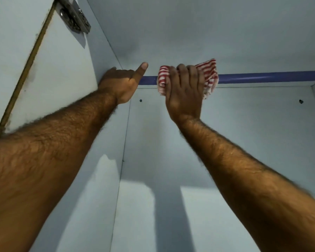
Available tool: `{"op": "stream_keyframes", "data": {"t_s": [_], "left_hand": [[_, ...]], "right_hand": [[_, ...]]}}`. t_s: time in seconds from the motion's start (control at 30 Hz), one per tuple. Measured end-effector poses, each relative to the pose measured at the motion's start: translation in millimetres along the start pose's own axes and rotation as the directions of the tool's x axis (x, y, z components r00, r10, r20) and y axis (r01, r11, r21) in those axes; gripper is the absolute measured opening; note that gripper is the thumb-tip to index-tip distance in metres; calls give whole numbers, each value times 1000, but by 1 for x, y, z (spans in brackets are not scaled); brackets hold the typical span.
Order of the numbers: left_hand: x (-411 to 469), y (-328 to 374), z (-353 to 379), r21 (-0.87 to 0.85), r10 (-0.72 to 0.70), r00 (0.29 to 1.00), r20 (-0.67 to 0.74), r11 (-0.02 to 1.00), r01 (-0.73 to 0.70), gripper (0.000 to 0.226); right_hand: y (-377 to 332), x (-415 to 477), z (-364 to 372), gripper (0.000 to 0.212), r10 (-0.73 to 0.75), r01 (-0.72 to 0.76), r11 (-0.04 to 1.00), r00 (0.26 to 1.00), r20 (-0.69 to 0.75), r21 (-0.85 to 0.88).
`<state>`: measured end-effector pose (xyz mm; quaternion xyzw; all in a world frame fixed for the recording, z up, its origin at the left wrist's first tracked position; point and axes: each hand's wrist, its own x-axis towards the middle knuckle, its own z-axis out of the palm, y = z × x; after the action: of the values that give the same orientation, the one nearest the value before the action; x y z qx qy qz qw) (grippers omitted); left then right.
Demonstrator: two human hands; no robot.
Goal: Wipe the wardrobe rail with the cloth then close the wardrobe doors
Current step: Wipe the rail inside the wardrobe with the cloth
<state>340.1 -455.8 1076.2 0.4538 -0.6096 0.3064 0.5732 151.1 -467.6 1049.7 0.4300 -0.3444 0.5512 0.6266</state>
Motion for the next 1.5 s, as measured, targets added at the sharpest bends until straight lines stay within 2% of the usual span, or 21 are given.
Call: {"op": "stream_keyframes", "data": {"t_s": [0.07,0.2,0.33,0.4,0.5,0.57,0.63,0.7,0.77,0.8,0.83,0.87,0.93,1.0,1.07,1.13,1.23,1.3,1.37,1.5], "left_hand": [[-2,3,-1,-40,-59,998,29,997,60,94],[3,-1,-3,-141,-51,997,49,988,58,101],[8,-1,-2,-242,-96,990,106,963,119,91],[8,-6,-4,-362,-79,985,153,923,130,78],[1,-8,-17,-585,-13,979,204,800,133,58],[-6,-4,-25,-614,-27,986,163,780,123,53],[-15,5,-31,-626,-80,993,88,771,118,50],[-25,14,-34,-679,-104,994,40,727,104,46],[-36,21,-36,-764,-92,994,54,637,101,40],[-43,23,-39,-808,-85,993,77,579,112,38],[-52,25,-42,-843,-82,992,99,522,127,37],[-61,28,-45,-868,-84,989,120,475,146,37],[-81,33,-52,-887,-87,982,169,421,190,37],[-107,38,-60,-881,-89,967,237,400,253,37],[-134,43,-64,-869,-97,944,316,370,329,38],[-164,49,-66,-835,-101,905,412,355,420,41],[-216,59,-61,-764,-102,822,561,320,561,43],[-258,65,-55,-693,-47,724,688,251,675,40],[-305,72,-49,-591,35,595,803,176,787,34],[-399,91,-36,-409,126,396,910,107,906,27]], "right_hand": [[-19,1,5,48,-8,8,1000,1000,11,9],[-39,8,9,48,-65,65,997,998,2,45],[-44,16,-2,59,-40,41,977,999,-9,210],[-44,20,-10,63,-25,10,945,999,41,327],[-38,26,-27,67,-45,-83,840,975,220,537],[-34,31,-41,59,-65,-139,786,951,303,602],[-27,35,-58,56,-68,-142,825,936,345,547],[-16,35,-73,58,-17,-142,902,933,361,409],[-3,31,-88,63,106,-224,925,927,359,307],[4,26,-98,65,178,-298,906,913,367,302],[10,21,-108,67,253,-396,851,885,392,345],[15,14,-119,66,326,-512,751,837,440,417],[20,0,-142,55,421,-737,451,673,608,503],[23,-15,-165,39,380,-861,168,506,774,480],[27,-31,-188,30,342,-904,30,411,845,427],[29,-50,-213,32,359,-929,-20,338,870,370],[36,-85,-250,38,402,-959,-41,240,883,280],[45,-117,-276,40,443,-974,-64,168,881,218],[53,-156,-306,39,483,-986,-82,86,872,143],[72,-234,-365,33,502,-996,-77,-69,862,-34]]}}
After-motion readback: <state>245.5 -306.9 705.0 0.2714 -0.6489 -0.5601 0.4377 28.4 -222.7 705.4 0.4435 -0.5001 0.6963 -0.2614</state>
